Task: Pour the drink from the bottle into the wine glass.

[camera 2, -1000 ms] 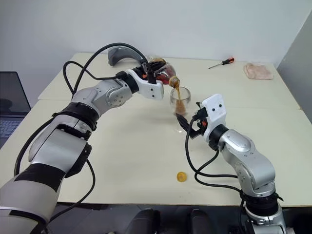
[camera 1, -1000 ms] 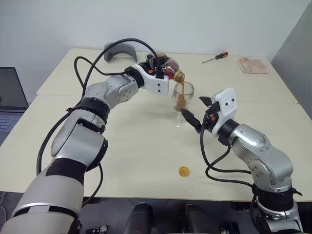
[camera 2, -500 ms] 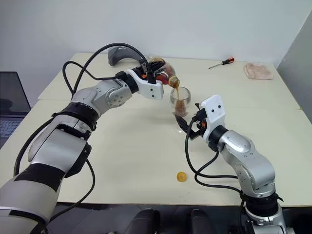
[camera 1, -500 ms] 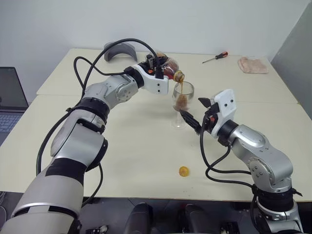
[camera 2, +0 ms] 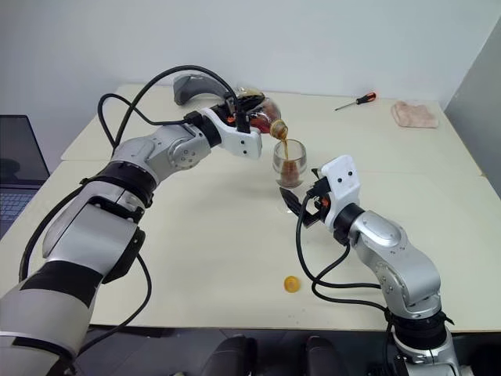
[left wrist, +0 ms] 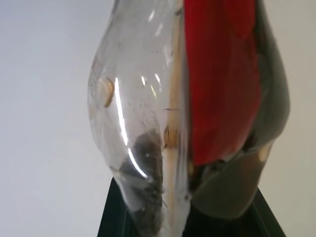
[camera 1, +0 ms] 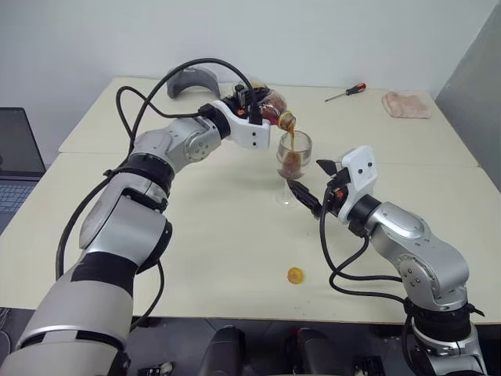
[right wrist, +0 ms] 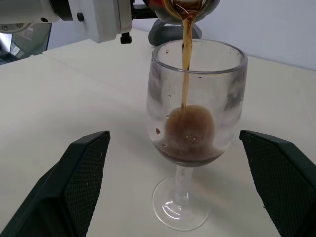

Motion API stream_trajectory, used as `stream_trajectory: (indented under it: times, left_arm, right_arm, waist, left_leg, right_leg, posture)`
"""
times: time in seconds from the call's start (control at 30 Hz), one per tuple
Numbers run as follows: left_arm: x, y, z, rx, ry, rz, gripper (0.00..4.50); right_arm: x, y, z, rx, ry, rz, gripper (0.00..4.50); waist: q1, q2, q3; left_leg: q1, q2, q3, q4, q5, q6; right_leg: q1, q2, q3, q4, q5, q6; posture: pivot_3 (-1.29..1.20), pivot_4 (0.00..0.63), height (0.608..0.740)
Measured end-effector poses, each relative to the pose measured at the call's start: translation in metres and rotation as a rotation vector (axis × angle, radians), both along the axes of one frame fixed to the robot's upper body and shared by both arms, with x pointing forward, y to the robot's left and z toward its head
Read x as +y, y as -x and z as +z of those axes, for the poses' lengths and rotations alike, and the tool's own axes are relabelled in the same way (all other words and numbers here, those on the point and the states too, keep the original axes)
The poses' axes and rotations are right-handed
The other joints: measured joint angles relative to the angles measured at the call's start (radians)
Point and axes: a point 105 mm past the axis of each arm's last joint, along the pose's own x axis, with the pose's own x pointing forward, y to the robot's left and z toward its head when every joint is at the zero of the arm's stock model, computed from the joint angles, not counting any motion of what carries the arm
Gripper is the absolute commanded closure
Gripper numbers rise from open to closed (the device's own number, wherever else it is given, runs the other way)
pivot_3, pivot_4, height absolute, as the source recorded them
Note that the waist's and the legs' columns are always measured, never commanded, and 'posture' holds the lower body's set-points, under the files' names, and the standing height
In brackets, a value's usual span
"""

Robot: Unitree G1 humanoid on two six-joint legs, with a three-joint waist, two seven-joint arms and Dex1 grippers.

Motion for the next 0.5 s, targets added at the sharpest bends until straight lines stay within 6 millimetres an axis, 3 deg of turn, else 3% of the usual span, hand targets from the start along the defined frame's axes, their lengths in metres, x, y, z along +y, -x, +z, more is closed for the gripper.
stream_trajectory:
  times: [0.2,0.5]
  left_arm:
    - [0.001,-0.001,-0.001,0.003,-0.005,0.006,3.74]
    - [0.001,-0.001,-0.001,0.003,-0.009,0.008,3.74]
  right_arm:
    - [-0.002,0.001,-0.004,0.001,0.002,-0.009,0.0]
    - [-0.004,0.001,0.008,-0.087,-0.023,-0.026,0.0]
  waist:
    - [0.0,0.0,0.0]
    - [0.0,0.0,0.0]
  left_leg:
    - [0.0,0.0,0.0,0.0,0.0,0.0]
    - [0.0,0.0,0.0,0.0,0.0,0.0]
  right_leg:
    - [0.0,0.0,0.0,0.0,0.0,0.0]
    - [0.0,0.0,0.0,0.0,0.0,0.0]
  posture:
    - [0.0,0.15,0.74]
    - [0.0,0.15,0.74]
